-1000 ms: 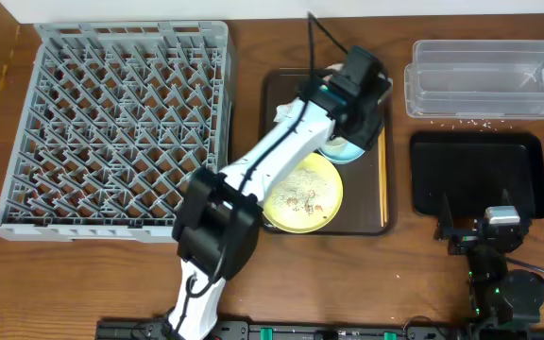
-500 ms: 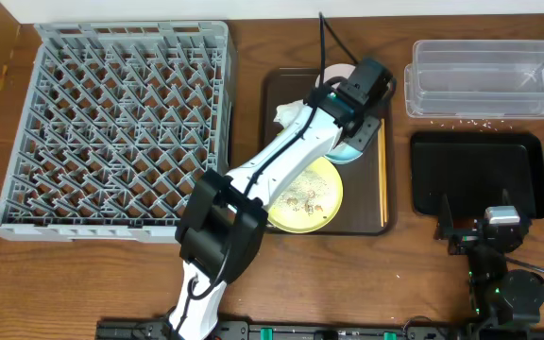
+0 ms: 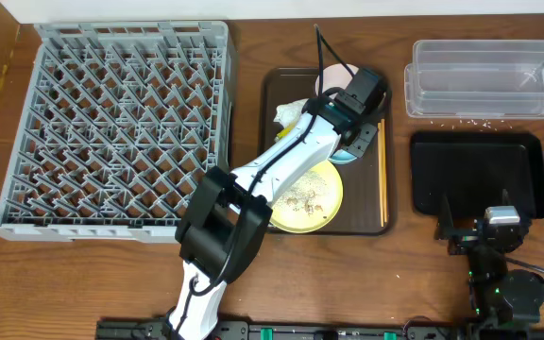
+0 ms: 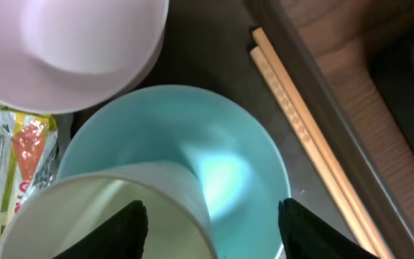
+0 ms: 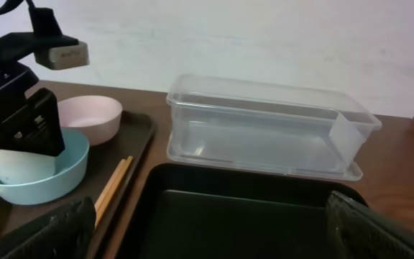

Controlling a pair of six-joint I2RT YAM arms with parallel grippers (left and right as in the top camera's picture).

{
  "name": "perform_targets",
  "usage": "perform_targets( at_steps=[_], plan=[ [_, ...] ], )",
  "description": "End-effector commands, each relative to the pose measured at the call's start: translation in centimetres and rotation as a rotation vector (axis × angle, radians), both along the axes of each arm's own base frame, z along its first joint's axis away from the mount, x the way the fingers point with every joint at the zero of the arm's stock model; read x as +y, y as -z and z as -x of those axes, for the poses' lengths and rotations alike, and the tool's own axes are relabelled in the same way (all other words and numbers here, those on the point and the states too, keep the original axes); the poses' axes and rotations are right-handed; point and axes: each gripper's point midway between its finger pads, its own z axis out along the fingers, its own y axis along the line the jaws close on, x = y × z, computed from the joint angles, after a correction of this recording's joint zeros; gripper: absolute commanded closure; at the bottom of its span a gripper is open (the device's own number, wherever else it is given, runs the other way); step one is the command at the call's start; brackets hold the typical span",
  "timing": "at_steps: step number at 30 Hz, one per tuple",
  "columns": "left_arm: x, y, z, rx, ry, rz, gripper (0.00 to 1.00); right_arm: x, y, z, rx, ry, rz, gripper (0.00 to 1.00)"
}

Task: Sort waste into correct bins and load items into the dishwasher
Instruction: 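Reach the left gripper to the white paper cup in the blue bowl and grasp it, then carry the white cup with the left gripper over the dish rack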

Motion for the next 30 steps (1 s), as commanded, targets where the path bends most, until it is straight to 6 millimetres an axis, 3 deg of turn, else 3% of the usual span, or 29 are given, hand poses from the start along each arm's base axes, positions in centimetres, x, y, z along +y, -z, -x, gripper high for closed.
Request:
perform_targets(
  at_steps=[1,9,20,26,30],
  plan=[
    [0.1,2.1,0.1,0.031,-0.006,-0.02,0.42,-0.2,0.0,0.0,0.001,0.007,-0.012,0.01],
    [0.2,3.7,0.1,0.055,-0.034,-0.024,0.49,-0.2,0.0,0.0,0.001,0.007,-0.012,0.01],
    [0.3,3.6,-0.1,0.051,-0.038,-0.024,0.7,-0.2,0.0,0.0,0.0,0.007,-0.012,0.01],
    [0.3,3.6,-0.1,0.054,-0.049,-0.02,0.91,-0.2,0.0,0.0,0.001,0.006,-0.013,0.01],
    [0.3,3.6,-0.1,0.065,-0.093,-0.003,0.92,-0.2,0.0,0.0,0.001,0.006,-0.012,0.01]
  ],
)
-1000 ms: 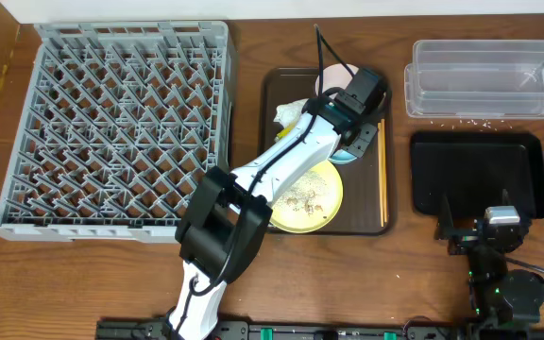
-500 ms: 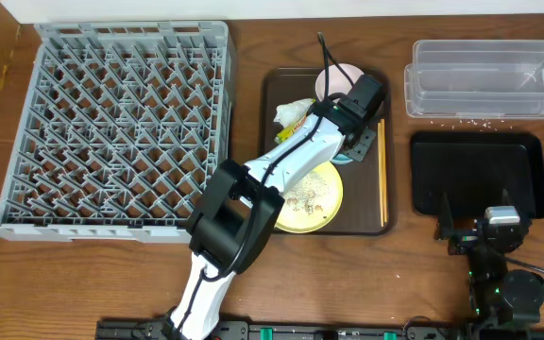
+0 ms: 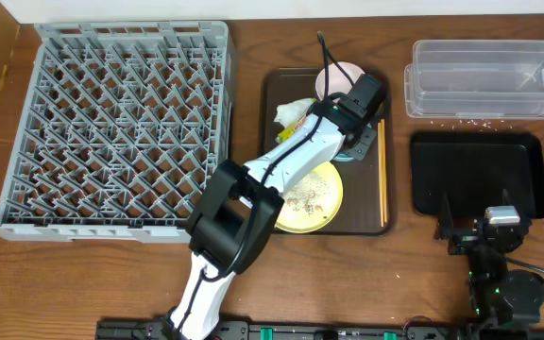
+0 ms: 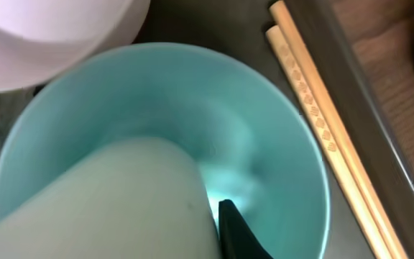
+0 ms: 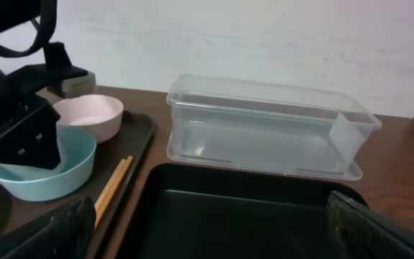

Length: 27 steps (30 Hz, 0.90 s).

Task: Sort waste into correct bins and load items into the dishwasher
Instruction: 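Carry the white cup with the left gripper over the dish rack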

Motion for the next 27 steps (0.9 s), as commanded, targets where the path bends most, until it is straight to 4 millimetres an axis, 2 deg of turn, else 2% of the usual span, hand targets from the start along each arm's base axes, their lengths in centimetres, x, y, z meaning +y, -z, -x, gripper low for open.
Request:
perform_targets(
  at_steps=[1,8,12,19,24,25,27],
  plan=[
    [0.4,0.3,0.0,0.014,-0.049,0.006,0.92,-0.2,0.0,0.0,0.0,0.007,-0.012,0.01],
    [0.3,-0.1,-0.1,0.02,-0.102,0.032,0.92,-0.2,0.0,0.0,0.0,0.007,-0.012,0.01],
    [0.5,-1.2,-0.5,0.019,-0.161,0.067,0.92,-0.2,0.0,0.0,0.0,0.006,-0.012,0.01],
    [0.2,-5.4,-0.7,0.08,-0.171,0.264,0.92,-0.2,0.0,0.0,0.0,0.007,-0.012,0.01],
    [0.4,-9.0,-0.9,0.176,-0.135,0.48,0.92,-0.2,0.0,0.0,0.0,0.007,-0.012,0.01],
    [0.5,-10.2,-1.1,0.221,-0.126,0.574,0.93,-0.2,0.0,0.0,0.0,0.006,-0.012,0.01],
    [0.9,-11.2,-1.5,0.263,-0.127,0.658,0.93,-0.2,0.0,0.0,0.0,0.006,-0.012,0.01]
  ],
)
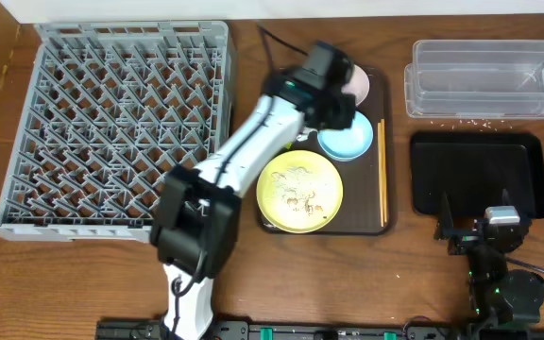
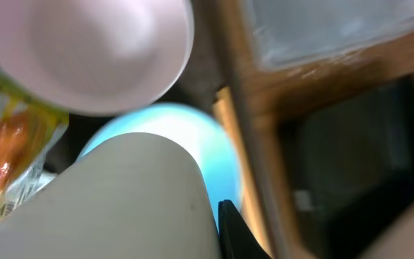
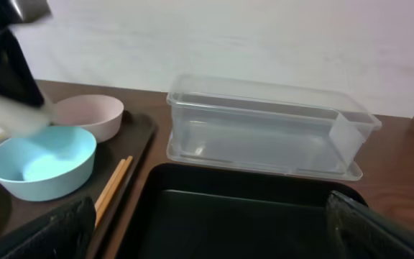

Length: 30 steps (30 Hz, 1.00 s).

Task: Sort waste into correct bins and load items into the dishwasher
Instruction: 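Carry the white cup with the left gripper over the dish rack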

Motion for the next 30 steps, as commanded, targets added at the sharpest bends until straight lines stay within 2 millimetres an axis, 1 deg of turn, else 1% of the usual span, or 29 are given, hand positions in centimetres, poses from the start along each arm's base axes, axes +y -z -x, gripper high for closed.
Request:
perform_targets(
  at_steps=[1,3,5,7,8,9,11,15,18,20,21,24,27,28,30],
  plan=[
    [-0.3,-3.8,0.3,0.106,0.053,0.275,0.92,-0.2,0.0,0.0,0.001,0.007,-0.012,0.01],
    [0.7,-4.5,-0.3,0.116,0.053,0.331,0.93,-0.2,0.0,0.0,0.001,0.007,-0.012,0.01],
    [2.3,-5.4,-1.2,0.113,0.037,0.377,0.92,-0.2,0.0,0.0,0.001,0.007,-0.012,0.01],
    [4.4,-6.2,-2.4,0.097,0.001,0.399,0.93,-0.2,0.0,0.0,0.001,0.007,-0.012,0.01],
    [6.1,-6.9,-3.1,0.08,-0.03,0.41,0.93,-0.2,0.0,0.0,0.001,0.007,-0.012,0.01],
    [7.1,-7.4,-3.5,0.069,-0.046,0.417,0.92,-0.2,0.0,0.0,0.001,0.007,-0.012,0.01],
    [9.8,-9.2,-4.3,0.036,-0.077,0.455,0.93,-0.2,0.0,0.0,0.001,0.007,-0.012,0.01],
    [15.1,-12.6,-5.1,-0.02,-0.13,0.538,0.93,-0.2,0.0,0.0,0.001,0.007,-0.012,0.01],
    [19.6,-14.1,-5.4,-0.01,-0.188,0.628,0.93,-0.2,0.0,0.0,0.001,0.007,-0.012,0.01],
    [22.5,-14.2,-5.6,-0.007,-0.226,0.666,0.93,-0.2,0.0,0.0,0.0,0.007,-0.012,0.01],
    [24.4,-14.0,-5.8,-0.004,-0.262,0.678,0.92,-0.2,0.0,0.0,0.001,0.007,-0.012,0.01],
    [28.4,-13.4,-5.9,0.03,-0.331,0.744,0.93,-0.2,0.0,0.0,0.001,0.007,-0.012,0.01],
    [31.3,-12.9,-5.7,0.051,-0.363,0.811,0.93,-0.2,0.0,0.0,0.001,0.007,-0.012,0.01],
    [33.0,-12.3,-5.7,0.057,-0.388,0.832,0.92,-0.2,0.0,0.0,0.001,0.007,-0.012,0.01],
    [34.4,-11.4,-5.9,0.066,-0.422,0.838,0.92,-0.2,0.0,0.0,0.001,0.007,-0.012,0.01]
  ],
)
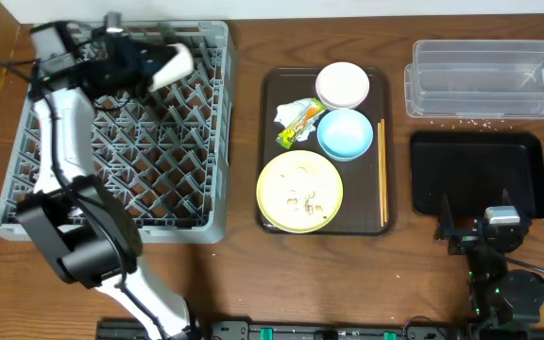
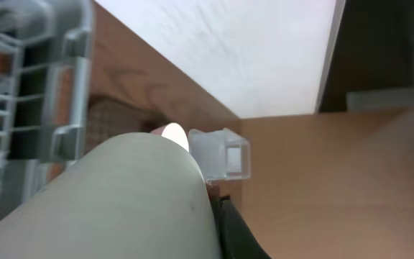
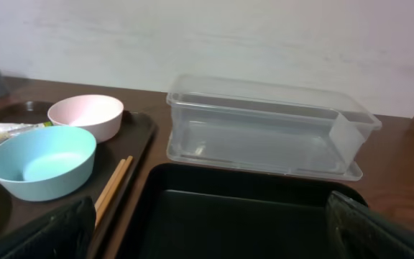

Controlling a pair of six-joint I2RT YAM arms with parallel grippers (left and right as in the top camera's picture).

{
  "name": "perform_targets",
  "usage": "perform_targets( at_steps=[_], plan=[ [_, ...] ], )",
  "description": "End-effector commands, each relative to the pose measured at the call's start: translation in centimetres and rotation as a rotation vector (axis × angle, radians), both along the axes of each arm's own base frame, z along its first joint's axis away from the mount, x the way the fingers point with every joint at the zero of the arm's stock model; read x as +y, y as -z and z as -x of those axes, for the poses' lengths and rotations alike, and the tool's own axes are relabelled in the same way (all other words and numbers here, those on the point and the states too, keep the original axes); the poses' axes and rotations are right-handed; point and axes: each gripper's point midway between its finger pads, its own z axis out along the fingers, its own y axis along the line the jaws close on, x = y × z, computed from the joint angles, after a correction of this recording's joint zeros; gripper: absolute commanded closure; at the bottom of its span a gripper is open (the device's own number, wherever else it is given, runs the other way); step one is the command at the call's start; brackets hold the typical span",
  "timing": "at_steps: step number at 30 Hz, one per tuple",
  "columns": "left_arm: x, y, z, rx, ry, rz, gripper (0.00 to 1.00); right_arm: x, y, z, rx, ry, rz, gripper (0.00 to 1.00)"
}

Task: Sort waste into correct bins and load items into the dishwasher
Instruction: 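Carry the white cup with the left gripper over the dish rack, then lower the cup upside down into the rack and open the left gripper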

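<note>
My left gripper (image 1: pixel 151 68) is shut on a pale cup (image 1: pixel 177 60), held tilted above the far part of the grey dish rack (image 1: pixel 64 179). In the left wrist view the cup (image 2: pixel 121 201) fills the lower left and hides all but one dark finger (image 2: pixel 239 230). The brown tray (image 1: pixel 270 142) carries a pink bowl (image 1: pixel 342 84), a blue bowl (image 1: pixel 345 133), a yellow plate (image 1: pixel 299 191) with crumbs, a crumpled wrapper (image 1: pixel 296 118) and chopsticks (image 1: pixel 382 170). My right gripper (image 3: pixel 214 241) rests open at the near right, in front of the black bin (image 3: pixel 250 216).
A clear plastic bin (image 1: pixel 484 77) stands at the far right, with the black bin (image 1: pixel 480 170) in front of it. Bare wooden table lies between the rack and the tray.
The left gripper has moved with the cup from over the tray's far left corner to above the far side of the dish rack. The right arm has not moved.
My left gripper was open at the cup standing in the blue bowl. Then it was shut on the cup in the bowl. After that the cup was out of the bowl over the tray, and now it is over the rack.
</note>
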Motion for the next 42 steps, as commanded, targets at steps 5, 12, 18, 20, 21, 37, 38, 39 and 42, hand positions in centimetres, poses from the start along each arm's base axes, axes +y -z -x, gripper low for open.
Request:
perform_targets(
  at_steps=[5,12,18,20,21,37,38,39,42],
  plan=[
    [4.1,3.8,-0.2,0.082,-0.04,0.119,0.92,-0.2,0.0,0.0,0.001,0.006,-0.013,0.01],
    [7.5,7.8,-0.4,0.173,-0.137,0.112,0.92,-0.2,0.0,0.0,0.0,0.007,-0.012,0.01],
    [7.8,10.5,-0.5,0.238,-0.146,0.151,0.92,-0.2,0.0,0.0,0.001,0.007,-0.012,0.01],
    [7.9,11.1,-0.5,0.25,-0.15,0.156,0.92,-0.2,0.0,0.0,0.001,0.006,-0.013,0.01],
    [8.1,11.2,-0.5,0.252,-0.152,0.157,0.92,-0.2,0.0,0.0,0.001,0.007,-0.012,0.01],
    [12.6,12.4,1.2,0.286,-0.258,0.13,0.52,-0.2,0.0,0.0,0.0,0.006,-0.012,0.01],
    [12.5,12.6,1.4,0.291,-0.258,0.12,0.52,-0.2,0.0,0.0,0.001,0.006,-0.013,0.01],
    [12.6,13.0,1.5,0.313,-0.267,0.111,0.53,-0.2,0.0,0.0,0.0,0.007,-0.012,0.01],
    [12.9,14.0,1.9,0.364,-0.295,0.081,0.53,-0.2,0.0,0.0,0.001,0.007,-0.012,0.01]
  ],
)
